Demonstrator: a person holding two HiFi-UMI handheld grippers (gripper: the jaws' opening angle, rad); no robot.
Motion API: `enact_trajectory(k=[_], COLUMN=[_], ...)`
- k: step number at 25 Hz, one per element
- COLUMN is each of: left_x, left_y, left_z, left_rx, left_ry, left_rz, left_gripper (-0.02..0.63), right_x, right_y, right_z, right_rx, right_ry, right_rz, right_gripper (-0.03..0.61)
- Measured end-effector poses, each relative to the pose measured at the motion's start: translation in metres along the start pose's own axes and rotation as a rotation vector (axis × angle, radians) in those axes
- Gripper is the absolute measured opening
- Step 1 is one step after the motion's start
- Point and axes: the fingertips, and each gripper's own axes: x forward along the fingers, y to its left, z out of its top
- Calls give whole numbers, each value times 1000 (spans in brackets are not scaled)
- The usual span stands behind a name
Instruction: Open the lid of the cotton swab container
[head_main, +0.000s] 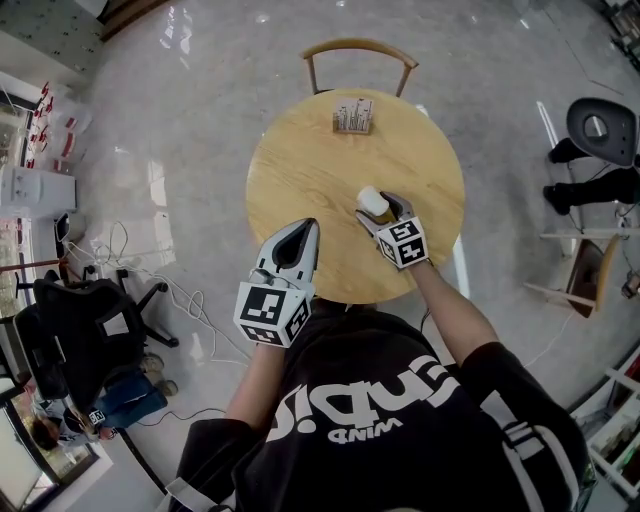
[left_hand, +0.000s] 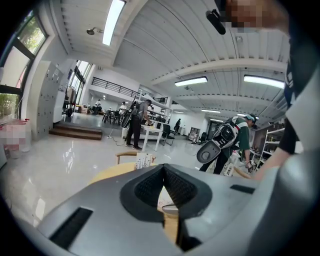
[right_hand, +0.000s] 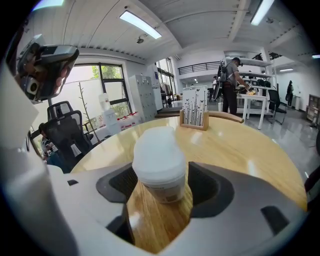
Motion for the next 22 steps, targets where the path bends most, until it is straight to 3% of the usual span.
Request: enact_trajectory(k=[10, 14, 22], left_x=[-2, -3, -2], left_y=[6, 6, 5], left_z=[-1, -1, -3], left_rx=[-5, -8, -9], left_ry=[2, 3, 8], left_rz=[2, 1, 0], left_gripper=[9, 9, 9], right_x=[9, 7, 6], right_y=[-1, -4, -5], right_z=[-6, -6, -5], right_rx=[2, 7, 2], right_ry=[28, 28, 24], right_rz=[-20, -35, -28], right_gripper=[304, 257, 232])
